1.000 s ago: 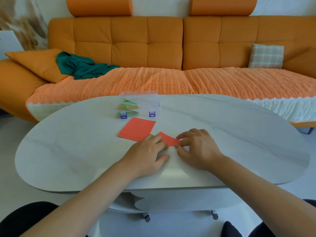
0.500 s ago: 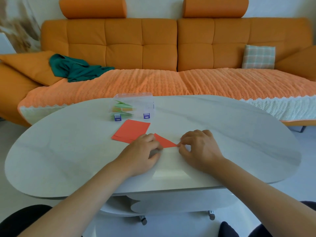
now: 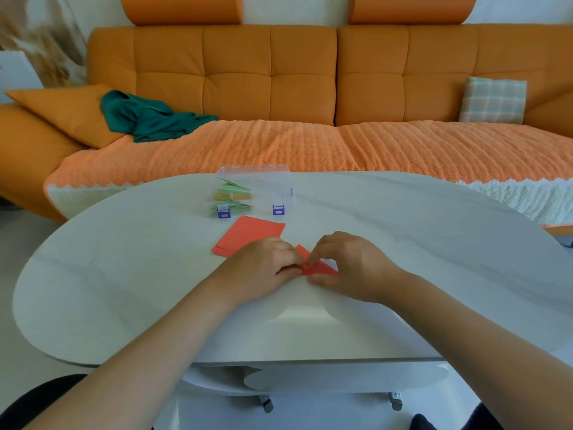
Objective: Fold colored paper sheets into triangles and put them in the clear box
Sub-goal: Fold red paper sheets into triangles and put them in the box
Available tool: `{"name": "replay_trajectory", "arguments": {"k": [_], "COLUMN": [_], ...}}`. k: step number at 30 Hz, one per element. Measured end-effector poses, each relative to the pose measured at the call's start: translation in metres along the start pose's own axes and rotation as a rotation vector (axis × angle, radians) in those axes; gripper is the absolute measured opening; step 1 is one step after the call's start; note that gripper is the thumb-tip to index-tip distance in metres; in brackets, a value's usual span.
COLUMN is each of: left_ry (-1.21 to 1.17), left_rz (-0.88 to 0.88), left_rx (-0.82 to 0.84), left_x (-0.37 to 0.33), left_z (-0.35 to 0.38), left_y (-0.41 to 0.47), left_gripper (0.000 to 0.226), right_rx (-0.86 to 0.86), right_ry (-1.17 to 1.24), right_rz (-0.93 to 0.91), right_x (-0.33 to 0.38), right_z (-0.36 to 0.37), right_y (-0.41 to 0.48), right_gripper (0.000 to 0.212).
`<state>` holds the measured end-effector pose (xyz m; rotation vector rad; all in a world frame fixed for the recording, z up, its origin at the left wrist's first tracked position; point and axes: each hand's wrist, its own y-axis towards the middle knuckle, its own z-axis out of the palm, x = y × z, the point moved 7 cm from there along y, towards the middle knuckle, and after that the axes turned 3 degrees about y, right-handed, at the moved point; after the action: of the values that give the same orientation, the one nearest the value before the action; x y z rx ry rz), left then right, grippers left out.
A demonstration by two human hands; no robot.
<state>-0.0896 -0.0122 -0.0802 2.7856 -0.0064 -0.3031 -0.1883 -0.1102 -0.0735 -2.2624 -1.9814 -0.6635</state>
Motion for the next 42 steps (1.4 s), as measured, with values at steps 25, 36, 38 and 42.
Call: {"name": "replay_trajectory", "arguments": {"k": [25, 36, 38, 42], "left_ry": [-0.129, -0.326, -0.323, -0.288], "left_rz": [-0.186, -0.466, -0.472, -0.474], "left_rx": [-0.189, -0.07, -0.063, -0.023], "left_x": [0.0, 0.002, 0.0, 0.001], "left_z": [-0.024, -0.036, -0.037, -0.042], "left_y": [0.002, -0.003, -0.001, 0.001], "left_gripper": [0.015, 0.009, 0.01, 0.015], "right_rx": [-0.101, -0.115, -0.131, -0.117], "right_ry": [0.26, 0.483, 0.475, 0.459], "right_rz": [0.167, 0.286, 0.294, 0.301], "right_x": [-0.012, 0.008, 0.011, 0.011], "right_z": [-0.015, -0.024, -0.026, -0.03], "right_y": [0.011, 0.009, 0.01, 0.012], "right_gripper": [0.013, 0.016, 0.013, 0.011]}}
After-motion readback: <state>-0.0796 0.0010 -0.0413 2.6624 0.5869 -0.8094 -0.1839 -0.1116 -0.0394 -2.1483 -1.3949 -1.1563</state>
